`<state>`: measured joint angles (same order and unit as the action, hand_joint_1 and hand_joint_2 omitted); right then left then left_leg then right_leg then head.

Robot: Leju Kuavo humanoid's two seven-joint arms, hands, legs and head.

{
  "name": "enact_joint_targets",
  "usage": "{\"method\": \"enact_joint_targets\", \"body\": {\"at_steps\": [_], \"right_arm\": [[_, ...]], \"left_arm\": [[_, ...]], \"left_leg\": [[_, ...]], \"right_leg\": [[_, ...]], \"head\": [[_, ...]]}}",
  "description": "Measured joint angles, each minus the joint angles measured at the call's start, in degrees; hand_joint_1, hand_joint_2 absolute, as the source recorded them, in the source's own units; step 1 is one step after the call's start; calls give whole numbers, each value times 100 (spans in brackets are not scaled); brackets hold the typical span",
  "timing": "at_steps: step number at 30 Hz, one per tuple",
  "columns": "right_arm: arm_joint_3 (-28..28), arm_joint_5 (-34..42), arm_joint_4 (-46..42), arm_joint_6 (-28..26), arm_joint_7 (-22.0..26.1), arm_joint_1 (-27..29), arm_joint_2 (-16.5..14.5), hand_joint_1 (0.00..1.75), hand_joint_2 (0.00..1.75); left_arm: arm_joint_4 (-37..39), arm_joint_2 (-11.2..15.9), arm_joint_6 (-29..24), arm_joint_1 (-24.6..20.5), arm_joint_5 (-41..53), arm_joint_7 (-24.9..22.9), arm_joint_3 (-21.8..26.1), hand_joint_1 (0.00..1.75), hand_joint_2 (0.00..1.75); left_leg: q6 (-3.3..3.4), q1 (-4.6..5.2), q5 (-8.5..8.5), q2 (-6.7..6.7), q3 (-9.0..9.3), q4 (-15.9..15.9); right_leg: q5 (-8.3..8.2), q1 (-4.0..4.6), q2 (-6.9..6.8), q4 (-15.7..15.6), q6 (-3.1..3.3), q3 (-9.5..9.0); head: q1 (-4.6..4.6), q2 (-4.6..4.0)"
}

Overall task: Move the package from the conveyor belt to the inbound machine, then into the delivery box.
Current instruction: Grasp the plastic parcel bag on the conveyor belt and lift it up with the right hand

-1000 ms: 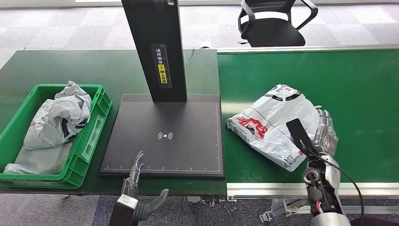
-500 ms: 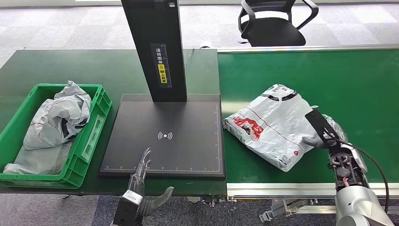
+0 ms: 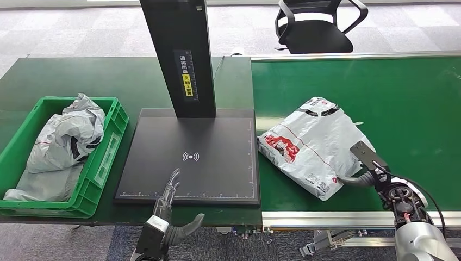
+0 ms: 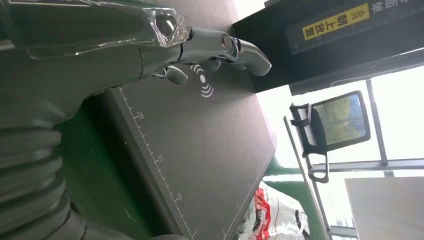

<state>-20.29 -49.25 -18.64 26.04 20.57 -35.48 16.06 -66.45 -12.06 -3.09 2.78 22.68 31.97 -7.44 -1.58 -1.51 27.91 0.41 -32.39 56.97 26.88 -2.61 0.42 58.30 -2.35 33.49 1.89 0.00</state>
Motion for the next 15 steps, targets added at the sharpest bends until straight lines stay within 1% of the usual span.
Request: {"method": "enact_joint_targets", "body": {"at_steps": [2, 5, 9, 15], "right_arm": [[1, -18, 26, 149, 58, 98, 15, 0, 175], [17, -131, 62, 199, -126, 175, 13, 0, 175], [113, -278, 84, 296, -401, 144, -15, 0, 175], [212, -329, 102, 356, -525, 103, -55, 0, 175]], "left_arm": [[101, 1, 17, -81, 8, 18, 3, 0, 175], [213, 2, 25, -164, 9, 28, 3, 0, 175], [322, 2, 48, -224, 11, 29, 3, 0, 175], [429, 3, 51, -273, 10, 31, 3, 0, 175]], "left_leg": [[0, 0, 0, 2, 0, 0], [0, 0, 0, 2, 1, 0], [0, -1, 0, 1, 14, 0], [1, 0, 1, 0, 37, 1]], "right_leg": [[0, 0, 1, 0, 0, 0], [0, 0, 1, 0, 0, -1], [2, 2, 0, -1, 0, -15], [4, 0, -2, -4, -2, -44]], "head": [[0, 0], [-1, 0], [0, 0], [1, 0]]}}
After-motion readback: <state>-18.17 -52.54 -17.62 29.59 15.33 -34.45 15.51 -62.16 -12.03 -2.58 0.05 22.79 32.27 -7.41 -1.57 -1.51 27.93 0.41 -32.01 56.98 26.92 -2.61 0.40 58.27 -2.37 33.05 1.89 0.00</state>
